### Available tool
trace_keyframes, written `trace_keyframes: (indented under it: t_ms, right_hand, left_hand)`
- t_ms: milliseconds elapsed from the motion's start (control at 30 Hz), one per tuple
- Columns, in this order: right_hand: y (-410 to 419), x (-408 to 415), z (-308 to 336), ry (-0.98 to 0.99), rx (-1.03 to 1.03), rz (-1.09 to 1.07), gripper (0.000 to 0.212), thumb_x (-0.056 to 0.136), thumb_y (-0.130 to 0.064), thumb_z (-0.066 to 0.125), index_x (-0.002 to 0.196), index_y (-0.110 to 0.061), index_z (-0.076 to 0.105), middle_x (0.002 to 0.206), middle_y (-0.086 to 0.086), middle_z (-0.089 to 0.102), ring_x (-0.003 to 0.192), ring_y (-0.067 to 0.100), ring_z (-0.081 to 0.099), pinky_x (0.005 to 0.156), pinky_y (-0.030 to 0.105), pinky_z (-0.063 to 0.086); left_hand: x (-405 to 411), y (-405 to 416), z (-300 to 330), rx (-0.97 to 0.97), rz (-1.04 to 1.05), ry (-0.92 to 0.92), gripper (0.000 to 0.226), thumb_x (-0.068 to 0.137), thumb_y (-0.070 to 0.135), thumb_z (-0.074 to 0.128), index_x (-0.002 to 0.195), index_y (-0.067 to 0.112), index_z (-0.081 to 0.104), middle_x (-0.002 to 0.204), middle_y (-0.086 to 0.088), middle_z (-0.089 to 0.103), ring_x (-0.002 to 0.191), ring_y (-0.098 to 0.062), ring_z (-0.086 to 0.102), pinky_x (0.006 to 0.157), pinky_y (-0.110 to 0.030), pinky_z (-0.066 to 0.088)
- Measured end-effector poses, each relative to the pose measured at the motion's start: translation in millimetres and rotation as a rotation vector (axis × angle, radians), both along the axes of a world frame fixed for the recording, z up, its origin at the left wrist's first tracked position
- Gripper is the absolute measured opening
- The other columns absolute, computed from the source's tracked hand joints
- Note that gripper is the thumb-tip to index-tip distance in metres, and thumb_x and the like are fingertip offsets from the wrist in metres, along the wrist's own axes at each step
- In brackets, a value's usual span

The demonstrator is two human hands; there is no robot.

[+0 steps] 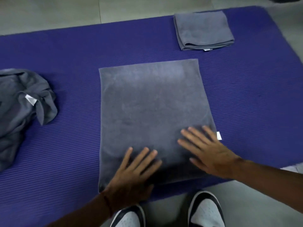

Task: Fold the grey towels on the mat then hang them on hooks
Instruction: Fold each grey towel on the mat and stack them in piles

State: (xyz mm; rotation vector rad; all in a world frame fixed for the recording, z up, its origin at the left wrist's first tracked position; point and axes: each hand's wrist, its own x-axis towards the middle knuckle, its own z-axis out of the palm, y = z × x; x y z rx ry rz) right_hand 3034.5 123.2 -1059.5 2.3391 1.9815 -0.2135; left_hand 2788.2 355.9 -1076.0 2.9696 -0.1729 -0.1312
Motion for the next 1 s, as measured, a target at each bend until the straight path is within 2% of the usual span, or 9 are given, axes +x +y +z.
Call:
trace_keyframes:
  t_ms: [100,233,333,467,600,700,767,900,1000]
  right_hand:
    - [0,-29,2,0.109,-0.002,0.281,0.064,0.091,-0.054,0.058,0.148,-0.028,0.048,0.164,0.002,0.032,0.152,0.024,0.028,0.119,0.048,0.023]
    - [7,-32,8,0.156,0.025,0.284,0.035,0.086,-0.048,0.067,0.111,-0.025,0.063,0.140,0.000,0.052,0.131,0.023,0.049,0.113,0.041,0.030]
    - [14,-18,17,0.371,-0.049,0.169,0.019,0.091,-0.045,0.066,0.093,-0.028,0.060,0.120,-0.008,0.053,0.113,0.012,0.049,0.103,0.032,0.038]
    - [35,2,37,0.407,-0.067,-0.112,0.016,0.097,-0.043,0.060,0.094,-0.028,0.058,0.095,-0.008,0.063,0.092,0.016,0.059,0.086,0.038,0.050]
    - [69,28,58,0.057,0.294,-0.251,0.019,0.094,-0.029,0.064,0.110,-0.018,0.065,0.105,0.003,0.065,0.098,0.030,0.061,0.086,0.044,0.046]
    - [73,15,60,-0.150,0.291,0.121,0.010,0.096,-0.030,0.063,0.100,-0.021,0.063,0.097,0.001,0.059,0.093,0.027,0.055,0.085,0.044,0.041]
    - [57,-9,46,-0.097,0.147,0.368,0.014,0.094,-0.039,0.063,0.094,-0.025,0.059,0.090,-0.002,0.058,0.088,0.023,0.057,0.088,0.042,0.039]
    - [25,-35,14,0.110,-0.145,0.340,0.041,0.084,-0.058,0.066,0.107,-0.028,0.051,0.101,-0.007,0.061,0.098,0.017,0.060,0.102,0.037,0.040]
    - [22,-39,14,0.088,-0.072,0.312,0.019,0.088,-0.035,0.066,0.096,-0.025,0.052,0.088,-0.005,0.059,0.082,0.018,0.060,0.094,0.034,0.040]
  left_hand:
    - [-5,-6,-4,-0.002,-0.106,0.055,0.076,0.081,0.054,0.059,0.150,0.026,0.045,0.165,0.000,0.026,0.154,-0.026,0.019,0.115,-0.066,0.025]
    - [-1,8,-1,0.041,-0.217,-0.026,0.040,0.095,0.040,0.052,0.129,0.021,0.063,0.158,-0.007,0.042,0.146,-0.032,0.037,0.112,-0.061,0.036]
    - [-2,18,8,-0.054,-0.185,-0.092,0.022,0.098,0.035,0.047,0.102,0.025,0.066,0.143,0.000,0.058,0.129,-0.026,0.056,0.106,-0.044,0.043]
    - [19,44,38,-0.310,0.108,0.024,0.028,0.100,0.048,0.037,0.102,0.029,0.058,0.101,0.004,0.069,0.093,-0.024,0.067,0.081,-0.039,0.053]
    - [65,78,56,-0.202,0.386,-0.076,0.023,0.094,0.038,0.041,0.113,0.031,0.052,0.106,-0.006,0.067,0.094,-0.038,0.066,0.078,-0.048,0.054]
    - [70,70,66,0.053,0.209,-0.318,0.017,0.093,0.025,0.057,0.107,0.018,0.065,0.102,-0.007,0.061,0.091,-0.034,0.057,0.076,-0.047,0.045]
    - [46,49,58,0.006,-0.028,-0.281,0.014,0.097,0.031,0.058,0.098,0.020,0.067,0.094,-0.003,0.061,0.086,-0.027,0.057,0.076,-0.043,0.045]
    - [-1,19,17,-0.075,-0.150,-0.016,0.024,0.085,0.045,0.064,0.098,0.025,0.063,0.099,0.003,0.063,0.090,-0.019,0.061,0.082,-0.033,0.050]
    - [-4,12,17,-0.081,-0.124,-0.020,0.020,0.085,0.041,0.061,0.091,0.023,0.066,0.093,0.003,0.063,0.085,-0.018,0.059,0.073,-0.031,0.052]
